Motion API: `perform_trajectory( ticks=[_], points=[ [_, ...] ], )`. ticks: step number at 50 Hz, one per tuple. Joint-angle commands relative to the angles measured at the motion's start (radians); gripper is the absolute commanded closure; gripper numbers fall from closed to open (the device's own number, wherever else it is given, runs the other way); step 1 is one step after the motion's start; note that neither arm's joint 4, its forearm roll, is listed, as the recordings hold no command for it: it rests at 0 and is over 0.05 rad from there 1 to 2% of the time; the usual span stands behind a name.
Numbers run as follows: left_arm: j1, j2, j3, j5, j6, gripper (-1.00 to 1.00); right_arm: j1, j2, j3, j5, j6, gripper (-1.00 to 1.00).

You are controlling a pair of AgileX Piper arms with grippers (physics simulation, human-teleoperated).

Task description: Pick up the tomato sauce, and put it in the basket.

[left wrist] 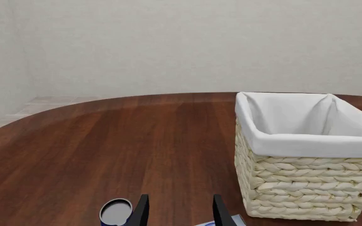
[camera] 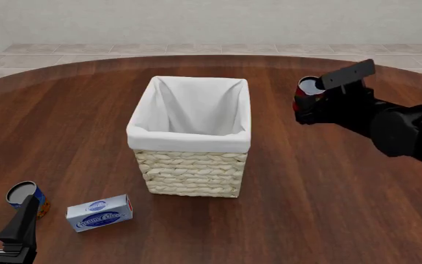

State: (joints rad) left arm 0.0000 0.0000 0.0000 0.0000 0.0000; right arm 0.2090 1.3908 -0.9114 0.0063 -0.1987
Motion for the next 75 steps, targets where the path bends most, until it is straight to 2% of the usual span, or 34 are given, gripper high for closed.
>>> perform_trajectory(
  ticks=[1,16,26,39,56,75],
  points=[
    [0.000,0.000,0.000,0.000,0.000,-1.00,0.030,0.006,-0.099,0.064,-0.017,1.00],
    [0.000,0.000,0.000,0.000,0.000,-1.00,0.081,0.053,-0.232,0.129,-0.042,1.00],
    [0.000,0.000,0.000,0.000,0.000,-1.00,0.115,0.049,-0.269,0.161,-0.056,1.00],
    [0.000,0.000,0.000,0.000,0.000,-1.00,0.183,0.040,-0.295,0.189,-0.047,1.00],
    [0.000,0.000,0.000,0.000,0.000,-1.00,0.288,0.094,-0.378,0.233,-0.046,1.00],
    [0.000,0.000,0.000,0.000,0.000,-1.00,0.360,0.164,-0.426,0.262,-0.041,1.00]
  ],
)
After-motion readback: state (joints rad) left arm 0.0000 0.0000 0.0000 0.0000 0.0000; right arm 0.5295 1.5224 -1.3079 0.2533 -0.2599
